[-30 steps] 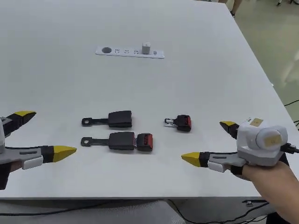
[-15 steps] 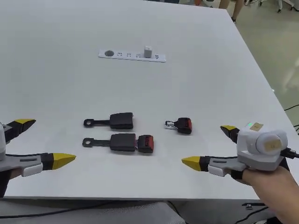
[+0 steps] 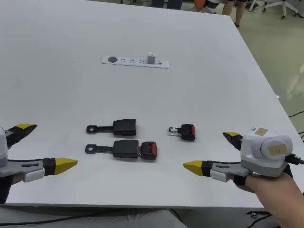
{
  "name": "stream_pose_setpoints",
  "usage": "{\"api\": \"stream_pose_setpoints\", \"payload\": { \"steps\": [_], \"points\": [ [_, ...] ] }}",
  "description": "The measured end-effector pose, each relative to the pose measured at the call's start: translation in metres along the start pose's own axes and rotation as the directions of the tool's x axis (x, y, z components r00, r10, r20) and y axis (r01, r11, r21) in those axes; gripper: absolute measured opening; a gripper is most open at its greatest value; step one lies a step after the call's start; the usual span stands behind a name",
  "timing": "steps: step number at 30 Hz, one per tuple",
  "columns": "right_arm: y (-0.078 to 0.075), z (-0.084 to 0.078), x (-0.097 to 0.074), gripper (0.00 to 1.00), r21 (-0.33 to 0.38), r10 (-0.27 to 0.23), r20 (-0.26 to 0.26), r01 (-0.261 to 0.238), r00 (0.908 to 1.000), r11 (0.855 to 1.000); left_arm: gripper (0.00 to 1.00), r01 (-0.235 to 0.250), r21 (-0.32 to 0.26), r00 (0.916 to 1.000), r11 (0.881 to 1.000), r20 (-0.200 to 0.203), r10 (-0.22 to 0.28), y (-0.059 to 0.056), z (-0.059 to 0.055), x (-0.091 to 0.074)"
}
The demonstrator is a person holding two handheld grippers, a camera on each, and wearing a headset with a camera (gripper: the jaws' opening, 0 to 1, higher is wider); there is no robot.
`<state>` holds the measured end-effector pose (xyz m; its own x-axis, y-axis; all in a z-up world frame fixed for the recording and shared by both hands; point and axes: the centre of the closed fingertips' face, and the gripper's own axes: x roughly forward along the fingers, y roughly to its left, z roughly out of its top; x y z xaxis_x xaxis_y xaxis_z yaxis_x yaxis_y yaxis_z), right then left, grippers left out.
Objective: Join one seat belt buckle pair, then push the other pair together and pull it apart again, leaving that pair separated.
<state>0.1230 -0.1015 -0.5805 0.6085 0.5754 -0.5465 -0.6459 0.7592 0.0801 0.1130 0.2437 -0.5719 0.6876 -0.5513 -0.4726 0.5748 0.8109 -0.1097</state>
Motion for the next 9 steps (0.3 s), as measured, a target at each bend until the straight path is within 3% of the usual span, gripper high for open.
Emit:
{"api": "stream_pose_setpoints", "payload": {
  "steps": [9],
  "points": [
    [0.0045,-0.0030,-0.0015,1.00,0.016,0.006,0.000,-0.006,1.0000,1.000,1.00,-0.014,0.006,0.9997,1.000,-0.019,0.014,0.0085,-0.0074,0.0025]
  ]
}}
